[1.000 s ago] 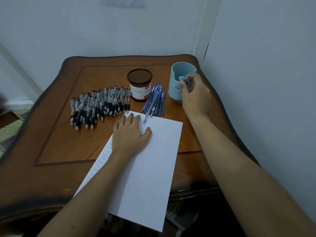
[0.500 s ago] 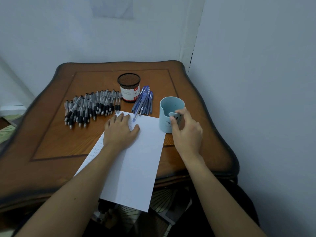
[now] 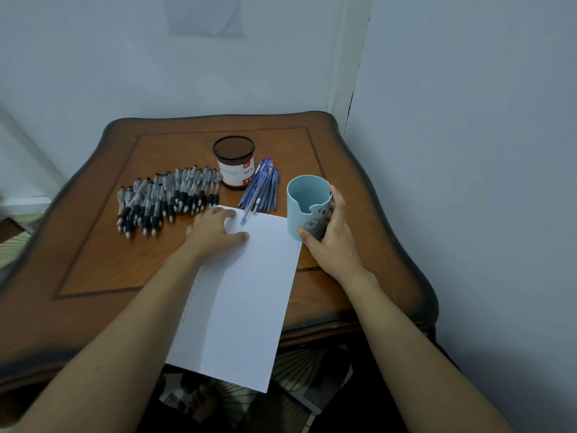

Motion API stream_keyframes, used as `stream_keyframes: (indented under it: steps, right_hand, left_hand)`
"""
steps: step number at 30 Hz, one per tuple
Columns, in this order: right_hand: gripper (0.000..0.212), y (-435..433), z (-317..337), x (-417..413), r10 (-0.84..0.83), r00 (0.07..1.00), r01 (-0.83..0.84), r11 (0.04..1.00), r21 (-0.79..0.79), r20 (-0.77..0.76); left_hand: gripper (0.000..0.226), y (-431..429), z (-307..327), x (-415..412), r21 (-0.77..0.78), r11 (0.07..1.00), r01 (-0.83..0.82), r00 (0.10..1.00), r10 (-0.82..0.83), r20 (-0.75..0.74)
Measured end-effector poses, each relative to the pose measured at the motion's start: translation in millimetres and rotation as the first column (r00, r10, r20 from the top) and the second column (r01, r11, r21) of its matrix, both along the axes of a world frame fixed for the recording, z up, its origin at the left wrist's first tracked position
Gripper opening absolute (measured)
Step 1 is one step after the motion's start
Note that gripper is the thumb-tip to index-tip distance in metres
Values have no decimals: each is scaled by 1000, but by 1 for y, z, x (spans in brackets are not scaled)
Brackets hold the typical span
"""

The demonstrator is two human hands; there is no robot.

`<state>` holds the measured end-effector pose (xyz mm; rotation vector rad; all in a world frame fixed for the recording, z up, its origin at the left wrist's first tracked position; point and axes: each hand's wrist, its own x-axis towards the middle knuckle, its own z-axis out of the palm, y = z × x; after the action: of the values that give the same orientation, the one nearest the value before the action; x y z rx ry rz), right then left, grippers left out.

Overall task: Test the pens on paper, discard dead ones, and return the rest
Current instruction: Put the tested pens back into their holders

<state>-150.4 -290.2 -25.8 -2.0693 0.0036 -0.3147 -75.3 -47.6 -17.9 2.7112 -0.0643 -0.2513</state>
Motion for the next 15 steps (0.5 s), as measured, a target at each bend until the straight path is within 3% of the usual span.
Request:
stream_keyframes:
  steps: [5,9,11,15]
  right_hand:
    - [97,-5,-2,14,0,1000,0,1000,-11,8]
    - [97,-4,-7,19,-11,999,12,1000,-13,32]
    - [97,-5,-10,19,-12,999,13,1000,-18,47]
    - [95,-8,-13,21,-7,998,11,999,-49,63]
  left_hand:
    - [67,-12,2,15,71,997,-41,999,40,14]
    - [56,-37,7,26,-98,993,-64,974,84,210]
    - [51,-49,6,37,-183,980,-77,962,121,244]
    - [51,-64,3,63,-214,969,-121,945,178,273]
